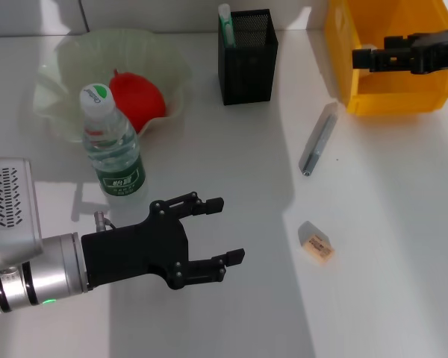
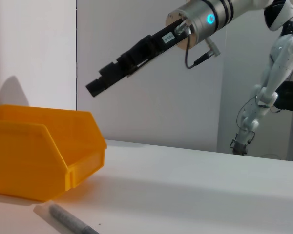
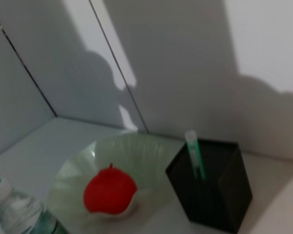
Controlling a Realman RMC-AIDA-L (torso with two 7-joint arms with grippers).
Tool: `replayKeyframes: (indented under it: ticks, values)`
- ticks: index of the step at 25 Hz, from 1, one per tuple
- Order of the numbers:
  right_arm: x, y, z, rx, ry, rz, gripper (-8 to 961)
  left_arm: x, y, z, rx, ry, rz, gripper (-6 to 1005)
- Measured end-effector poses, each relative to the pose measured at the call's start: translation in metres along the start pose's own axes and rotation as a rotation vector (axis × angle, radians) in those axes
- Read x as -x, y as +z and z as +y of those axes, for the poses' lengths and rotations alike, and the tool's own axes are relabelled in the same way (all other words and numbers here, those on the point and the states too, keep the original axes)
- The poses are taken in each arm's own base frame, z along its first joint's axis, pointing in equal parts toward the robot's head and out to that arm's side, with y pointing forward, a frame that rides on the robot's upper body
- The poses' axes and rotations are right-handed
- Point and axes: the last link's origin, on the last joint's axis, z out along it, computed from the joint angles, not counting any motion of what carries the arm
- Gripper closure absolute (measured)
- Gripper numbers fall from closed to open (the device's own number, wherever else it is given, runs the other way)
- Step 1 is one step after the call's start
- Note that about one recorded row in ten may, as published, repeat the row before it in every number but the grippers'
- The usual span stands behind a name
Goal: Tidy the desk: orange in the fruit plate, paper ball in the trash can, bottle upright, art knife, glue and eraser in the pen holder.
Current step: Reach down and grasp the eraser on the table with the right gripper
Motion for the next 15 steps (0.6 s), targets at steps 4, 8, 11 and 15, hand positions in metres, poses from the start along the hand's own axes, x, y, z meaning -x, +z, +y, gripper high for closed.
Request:
replayKeyframes:
  ticks: [4,8,11,15]
  values:
    - [0.015,-0.023,0.014,-0.008,0.011,0.173,118,0.002,-0.003,0.002,-0.005,-0.008,-0.001,199]
    - [0.031,-0.033,0.029,-0.039,0.025,0.329,108,0.005,-0.007,0.004,-0.017,-0.017,-0.004,199]
    - [0.045,-0.028,0.043,-0.046,0.034,0.446,108,0.007,-0.010,0.006,-0.018,-0.022,-0.002,199]
    - [0.046,-0.002,0.062,-0.083,-0.036,0.631,109,0.008,-0.012,0.008,-0.019,-0.029,-0.001,199]
